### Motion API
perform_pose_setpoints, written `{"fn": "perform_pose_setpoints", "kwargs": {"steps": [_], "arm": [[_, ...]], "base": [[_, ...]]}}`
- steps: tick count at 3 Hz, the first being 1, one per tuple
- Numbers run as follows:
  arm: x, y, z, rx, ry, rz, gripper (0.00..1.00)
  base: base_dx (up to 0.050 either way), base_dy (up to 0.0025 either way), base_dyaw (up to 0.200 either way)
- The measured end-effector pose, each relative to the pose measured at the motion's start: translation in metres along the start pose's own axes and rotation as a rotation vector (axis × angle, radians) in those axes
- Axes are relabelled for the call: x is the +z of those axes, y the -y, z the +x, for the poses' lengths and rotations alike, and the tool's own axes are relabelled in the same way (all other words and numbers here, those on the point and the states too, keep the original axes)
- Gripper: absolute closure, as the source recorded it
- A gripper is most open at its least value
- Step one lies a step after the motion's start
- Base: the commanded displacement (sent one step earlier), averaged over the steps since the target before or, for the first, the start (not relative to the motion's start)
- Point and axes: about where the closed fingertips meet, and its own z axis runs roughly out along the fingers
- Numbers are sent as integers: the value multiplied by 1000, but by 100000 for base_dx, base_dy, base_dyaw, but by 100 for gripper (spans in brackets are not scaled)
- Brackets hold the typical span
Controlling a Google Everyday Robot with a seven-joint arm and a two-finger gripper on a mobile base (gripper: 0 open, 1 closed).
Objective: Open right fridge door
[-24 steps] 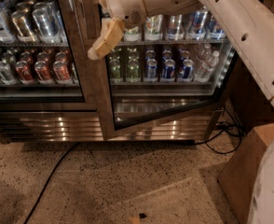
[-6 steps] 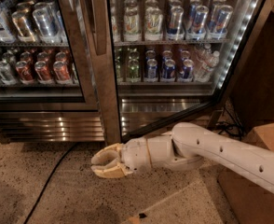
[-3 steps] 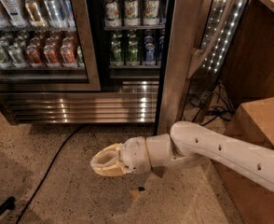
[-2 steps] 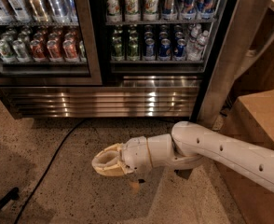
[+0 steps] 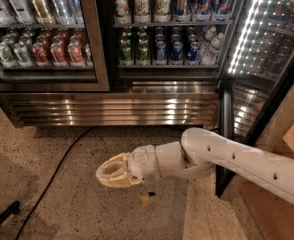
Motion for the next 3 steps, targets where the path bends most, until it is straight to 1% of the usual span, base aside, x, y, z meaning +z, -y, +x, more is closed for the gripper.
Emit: {"fn": "perform_pose_setpoints", "kwargs": {"steps": [1,2,3], "arm": [[2,1,-2,-11,-3,-11,100],[2,1,-2,-11,-3,-11,81],[2,1,-2,-11,-3,-11,58]], "base": [[0,0,0],[0,0,0],[0,0,0]]}}
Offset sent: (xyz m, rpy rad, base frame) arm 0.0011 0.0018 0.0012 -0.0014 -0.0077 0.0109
